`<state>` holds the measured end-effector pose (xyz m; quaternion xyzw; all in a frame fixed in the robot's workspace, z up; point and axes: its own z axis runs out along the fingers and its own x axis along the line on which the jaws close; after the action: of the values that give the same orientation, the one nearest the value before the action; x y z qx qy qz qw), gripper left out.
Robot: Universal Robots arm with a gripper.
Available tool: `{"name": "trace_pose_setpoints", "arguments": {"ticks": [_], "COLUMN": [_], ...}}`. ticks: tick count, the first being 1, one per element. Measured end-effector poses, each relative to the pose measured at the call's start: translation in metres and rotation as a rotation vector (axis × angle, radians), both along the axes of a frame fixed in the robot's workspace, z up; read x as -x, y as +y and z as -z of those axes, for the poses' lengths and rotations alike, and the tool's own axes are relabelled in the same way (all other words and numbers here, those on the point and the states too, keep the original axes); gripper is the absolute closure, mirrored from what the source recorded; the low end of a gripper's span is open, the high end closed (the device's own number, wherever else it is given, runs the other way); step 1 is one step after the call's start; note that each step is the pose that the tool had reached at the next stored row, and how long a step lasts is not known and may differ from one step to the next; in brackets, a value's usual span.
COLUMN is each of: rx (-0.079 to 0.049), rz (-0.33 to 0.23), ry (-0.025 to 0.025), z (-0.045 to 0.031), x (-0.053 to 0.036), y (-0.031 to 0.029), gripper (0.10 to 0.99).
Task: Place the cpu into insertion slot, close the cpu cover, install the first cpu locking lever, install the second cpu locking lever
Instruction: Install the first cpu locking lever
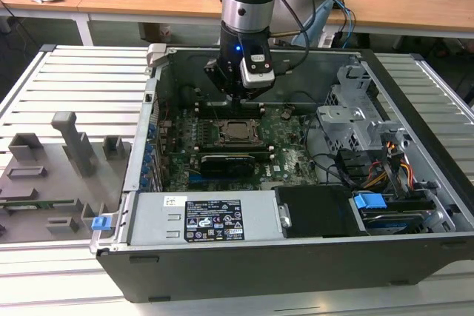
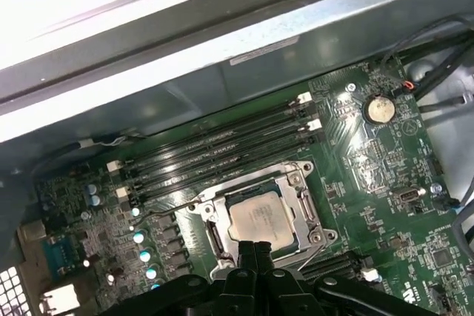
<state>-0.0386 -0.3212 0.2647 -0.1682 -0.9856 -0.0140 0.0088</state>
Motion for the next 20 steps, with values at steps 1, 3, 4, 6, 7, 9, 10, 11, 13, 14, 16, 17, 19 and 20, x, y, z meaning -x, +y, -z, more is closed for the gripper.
{"name": "trace_pose_setpoints", "arguments": {"ticks": [1, 3, 4, 6, 7, 9, 10, 11, 13, 14, 16, 17, 19, 20], "rx": [0.000, 0.000, 0.000, 0.000, 0.000, 0.000, 0.000, 0.000, 0.000, 0.000, 0.000, 0.000, 0.000, 0.000], "rz": [-0.010, -0.031, -0.046, -0.081, -0.096, -0.135, -0.172, -0.205, -0.251, -0.272, -0.316, -0.327, -0.337, -0.339], "ry": [0.0000, 0.0000, 0.0001, 0.0001, 0.0000, 0.0001, 0.0001, 0.0001, 0.0001, 0.0001, 0.0000, 0.0000, -0.0005, -0.0011], "z": [0.0000, 0.0000, 0.0000, 0.0000, 0.0000, 0.0000, 0.0001, 0.0002, 0.0002, 0.0002, 0.0003, 0.0003, 0.0003, 0.0003], "x": [0.0000, 0.0000, 0.0000, 0.0000, 0.0000, 0.0000, 0.0000, 0.0000, 0.0000, 0.0000, 0.0000, 0.0000, 0.0011, 0.0022], "y": [0.0000, 0.0000, 0.0000, 0.0000, 0.0000, 0.0000, 0.0000, 0.0000, 0.0000, 0.0000, 0.0000, 0.0000, 0.0000, 0.0000], "gripper": [0.980, 0.980, 0.980, 0.980, 0.980, 0.980, 0.980, 0.980, 0.980, 0.980, 0.980, 0.980, 0.980, 0.980]}}
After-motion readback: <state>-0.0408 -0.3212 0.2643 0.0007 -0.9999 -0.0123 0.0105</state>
